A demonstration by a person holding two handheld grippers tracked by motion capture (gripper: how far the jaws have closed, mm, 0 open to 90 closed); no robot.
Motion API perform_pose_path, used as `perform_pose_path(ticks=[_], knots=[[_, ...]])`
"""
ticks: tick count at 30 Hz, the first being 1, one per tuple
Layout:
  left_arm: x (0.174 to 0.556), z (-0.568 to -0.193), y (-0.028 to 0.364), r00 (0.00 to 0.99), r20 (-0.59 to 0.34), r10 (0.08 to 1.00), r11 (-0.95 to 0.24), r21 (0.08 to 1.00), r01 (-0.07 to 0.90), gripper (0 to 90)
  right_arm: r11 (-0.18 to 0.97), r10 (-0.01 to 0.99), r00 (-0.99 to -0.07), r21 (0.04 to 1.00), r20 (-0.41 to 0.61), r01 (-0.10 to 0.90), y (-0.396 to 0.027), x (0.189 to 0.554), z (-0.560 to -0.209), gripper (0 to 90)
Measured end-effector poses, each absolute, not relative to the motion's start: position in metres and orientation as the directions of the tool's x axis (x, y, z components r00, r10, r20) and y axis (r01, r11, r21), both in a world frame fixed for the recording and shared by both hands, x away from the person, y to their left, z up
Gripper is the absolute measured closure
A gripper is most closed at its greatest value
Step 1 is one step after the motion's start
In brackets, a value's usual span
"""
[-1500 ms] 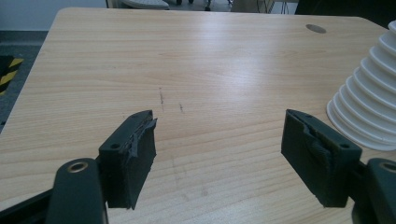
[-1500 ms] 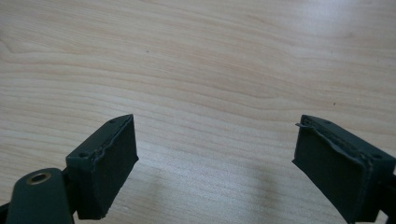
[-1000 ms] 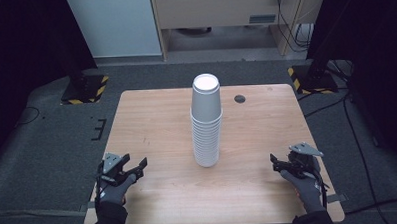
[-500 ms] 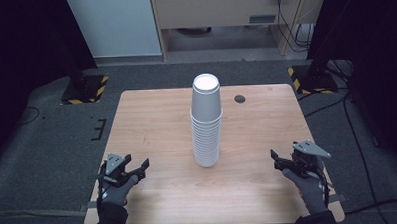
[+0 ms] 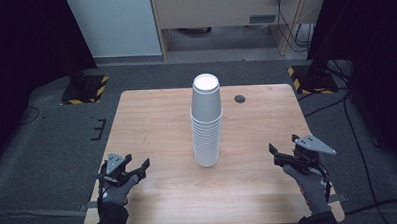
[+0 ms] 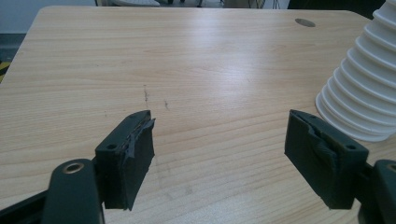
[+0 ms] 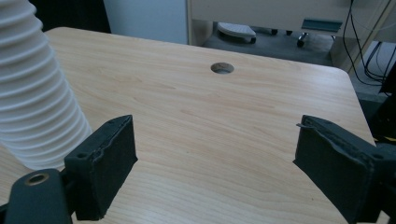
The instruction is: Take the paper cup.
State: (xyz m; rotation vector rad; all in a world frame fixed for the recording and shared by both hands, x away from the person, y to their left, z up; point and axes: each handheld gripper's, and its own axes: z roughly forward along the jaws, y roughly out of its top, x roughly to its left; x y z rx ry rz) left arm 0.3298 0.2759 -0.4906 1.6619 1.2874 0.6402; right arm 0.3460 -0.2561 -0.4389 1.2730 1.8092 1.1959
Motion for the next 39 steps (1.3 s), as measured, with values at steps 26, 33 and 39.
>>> perform_pose_path(ticks=[26,33,39], knots=[[0.33,-0.49,0.275,0.324,-0.123,0.938,-0.043,0.886,0.461,22.6,0.103,0.909,-0.416,0.957,0.021,0.272,-0.226,0.349,-0.376,11.9],[0.33,-0.491,0.274,0.323,-0.126,0.938,-0.041,0.885,0.463,22.6,0.097,0.902,-0.431,0.962,0.023,0.254,-0.219,0.351,-0.361,11.7],[0.331,-0.491,0.274,0.325,-0.126,0.937,-0.042,0.885,0.463,22.6,0.088,0.895,-0.445,0.969,0.024,0.23,-0.213,0.353,-0.346,11.8]])
